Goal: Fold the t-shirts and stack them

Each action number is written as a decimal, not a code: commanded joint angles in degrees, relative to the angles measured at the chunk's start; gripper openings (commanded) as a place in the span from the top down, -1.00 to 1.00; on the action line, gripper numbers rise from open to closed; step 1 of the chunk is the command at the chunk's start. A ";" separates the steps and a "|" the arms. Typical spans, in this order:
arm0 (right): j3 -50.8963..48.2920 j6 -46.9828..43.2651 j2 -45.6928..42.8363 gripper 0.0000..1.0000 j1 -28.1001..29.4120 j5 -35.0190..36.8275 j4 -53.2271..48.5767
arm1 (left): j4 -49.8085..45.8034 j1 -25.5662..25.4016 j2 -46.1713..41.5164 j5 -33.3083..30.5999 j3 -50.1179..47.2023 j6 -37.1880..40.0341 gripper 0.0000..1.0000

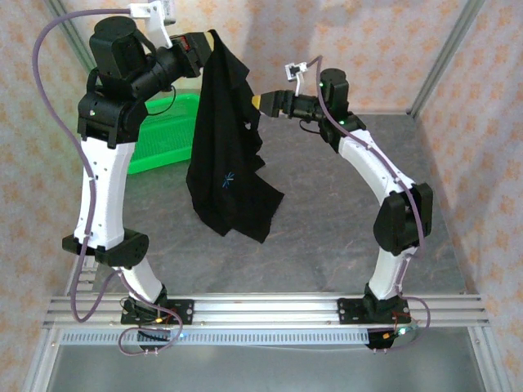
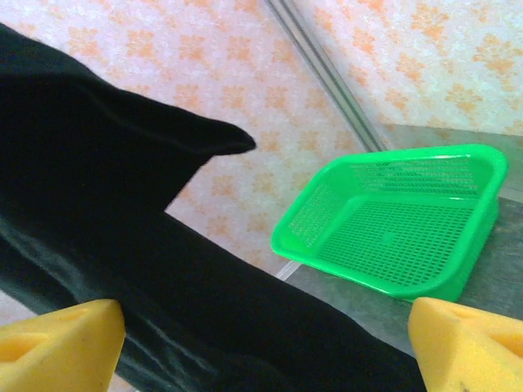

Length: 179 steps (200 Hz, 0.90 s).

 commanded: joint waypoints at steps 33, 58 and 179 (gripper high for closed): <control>0.51 1.50 2.06 -0.71 2.45 -4.19 4.26 | 2.37 -0.28 0.16 1.78 0.91 -0.15 1.00; -1.29 -0.46 1.02 -0.66 3.37 -3.73 2.20 | 2.25 -0.30 0.34 1.64 0.82 -0.07 1.00; -1.45 -26.41 -15.59 1.00 5.45 32.81 -33.68 | 7.45 -1.44 0.71 7.10 -5.68 -0.89 0.89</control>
